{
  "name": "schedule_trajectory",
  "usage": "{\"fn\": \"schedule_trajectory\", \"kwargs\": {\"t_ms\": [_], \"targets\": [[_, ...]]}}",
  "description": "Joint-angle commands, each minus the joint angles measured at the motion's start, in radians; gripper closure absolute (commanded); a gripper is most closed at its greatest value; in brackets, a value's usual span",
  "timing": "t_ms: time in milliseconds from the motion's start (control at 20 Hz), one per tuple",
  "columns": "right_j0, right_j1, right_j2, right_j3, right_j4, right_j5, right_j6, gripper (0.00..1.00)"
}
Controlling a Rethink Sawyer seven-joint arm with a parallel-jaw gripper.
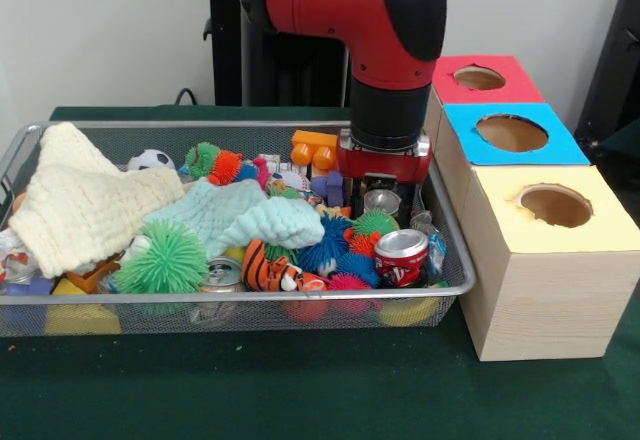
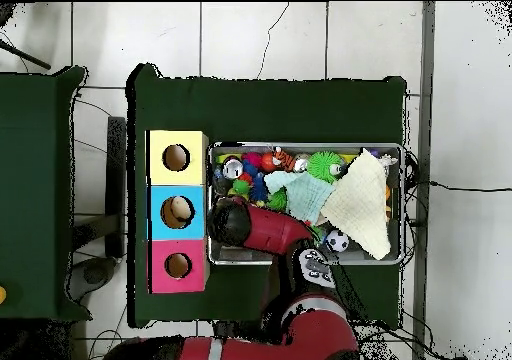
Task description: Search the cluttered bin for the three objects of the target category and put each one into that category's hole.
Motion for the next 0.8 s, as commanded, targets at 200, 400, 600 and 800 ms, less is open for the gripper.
{"fn": "schedule_trajectory", "kwargs": {"t_ms": [200,400,600,800], "targets": [[0.105,0.121,0.051,-0.168,0.090,-0.047,0.217,0.00],[0.171,0.116,-0.002,-0.184,0.147,-0.021,0.264,0.00],[0.199,0.093,-0.025,-0.181,0.189,0.022,0.268,0.00],[0.204,0.030,-0.035,-0.158,0.203,0.104,0.245,0.00]]}}
